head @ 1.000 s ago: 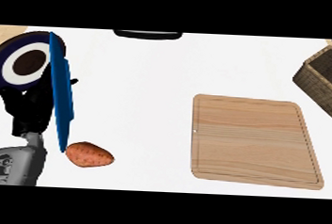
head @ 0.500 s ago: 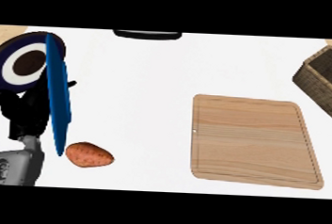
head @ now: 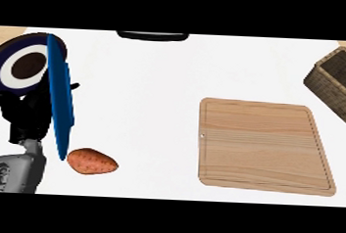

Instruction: Pick the cupcake from the cutting board and place it in the basket

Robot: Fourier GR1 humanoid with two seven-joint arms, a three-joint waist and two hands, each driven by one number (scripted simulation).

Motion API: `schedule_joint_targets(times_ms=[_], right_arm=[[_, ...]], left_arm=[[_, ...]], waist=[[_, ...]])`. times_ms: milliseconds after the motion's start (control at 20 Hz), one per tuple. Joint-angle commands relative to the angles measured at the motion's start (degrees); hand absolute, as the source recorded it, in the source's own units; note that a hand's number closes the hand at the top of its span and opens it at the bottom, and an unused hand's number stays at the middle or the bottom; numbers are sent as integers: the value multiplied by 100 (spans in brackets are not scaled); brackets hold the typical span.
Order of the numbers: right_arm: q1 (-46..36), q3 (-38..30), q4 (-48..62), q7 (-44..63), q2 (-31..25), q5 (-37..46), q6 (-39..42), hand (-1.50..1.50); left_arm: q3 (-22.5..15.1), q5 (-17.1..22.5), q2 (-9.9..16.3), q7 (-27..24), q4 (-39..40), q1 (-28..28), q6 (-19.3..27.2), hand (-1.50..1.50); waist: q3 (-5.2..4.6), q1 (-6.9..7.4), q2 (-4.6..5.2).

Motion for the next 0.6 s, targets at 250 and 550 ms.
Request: schedule_joint_targets(times_ms=[250, 550], right_arm=[[-320, 959, 472, -659, -676, 1234, 328, 150], [-451, 766, 1088, -765, -642, 1332, -65, 150]], left_arm=[[-62, 7, -85, 99, -103, -45, 27, 0], [151, 235, 138, 89, 6, -121, -232, 0]], waist=[[18, 108, 8], [22, 135, 25]])
